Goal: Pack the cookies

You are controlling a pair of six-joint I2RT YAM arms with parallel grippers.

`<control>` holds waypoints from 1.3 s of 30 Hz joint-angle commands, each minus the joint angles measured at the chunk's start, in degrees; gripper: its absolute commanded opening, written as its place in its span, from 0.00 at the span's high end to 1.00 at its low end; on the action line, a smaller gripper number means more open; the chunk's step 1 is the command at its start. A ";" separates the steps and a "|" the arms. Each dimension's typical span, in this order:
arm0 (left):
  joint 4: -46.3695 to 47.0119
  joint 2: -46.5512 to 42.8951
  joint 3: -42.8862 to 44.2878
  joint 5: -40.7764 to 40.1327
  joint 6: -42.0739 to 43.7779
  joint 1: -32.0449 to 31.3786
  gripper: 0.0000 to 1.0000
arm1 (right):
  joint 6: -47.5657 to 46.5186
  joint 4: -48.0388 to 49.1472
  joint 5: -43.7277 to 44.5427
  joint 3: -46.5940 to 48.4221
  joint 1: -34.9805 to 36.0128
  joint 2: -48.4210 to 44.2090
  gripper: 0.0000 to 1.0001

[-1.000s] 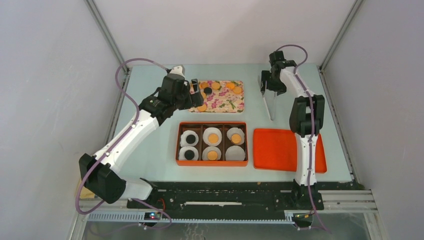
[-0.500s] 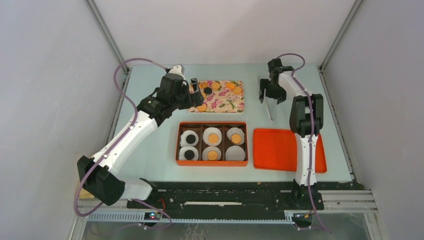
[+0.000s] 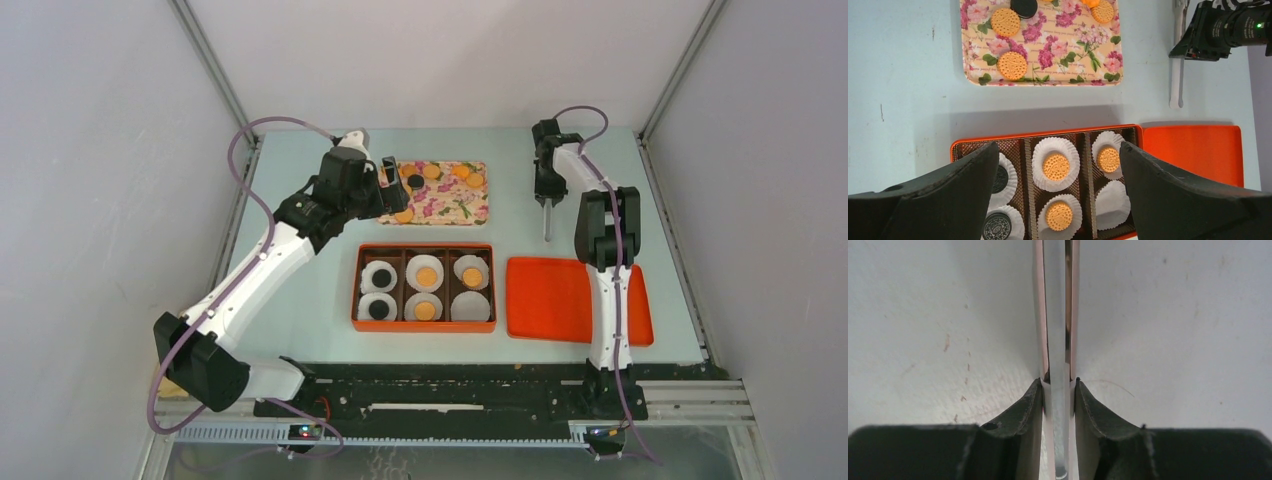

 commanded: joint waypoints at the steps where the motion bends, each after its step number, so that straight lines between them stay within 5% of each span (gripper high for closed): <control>1: 1.20 -1.90 0.45 -0.29 -0.16 0.23 0.05 | -1.07 2.86 4.21 -2.93 1.51 -8.85 0.70; 11: 0.40 -3.20 1.64 -1.14 0.72 0.55 0.05 | -4.72 -1.86 5.34 0.26 5.78 -16.71 0.67; 16: 1.30 -3.28 2.96 6.44 -1.13 4.45 0.05 | -6.41 -11.57 5.55 6.43 8.45 -14.95 0.64; 25: 6.49 8.02 14.62 10.55 -3.19 8.84 0.05 | -6.66 -6.84 -5.25 -7.48 12.96 -27.44 0.66; 32: 11.99 22.99 24.86 22.32 -7.88 9.83 0.08 | -7.48 -0.92 -13.16 -18.55 14.13 -37.60 0.69; 39: 15.72 27.11 24.92 25.38 -9.61 8.31 0.08 | -7.73 0.87 -20.76 -20.12 15.59 -40.24 0.69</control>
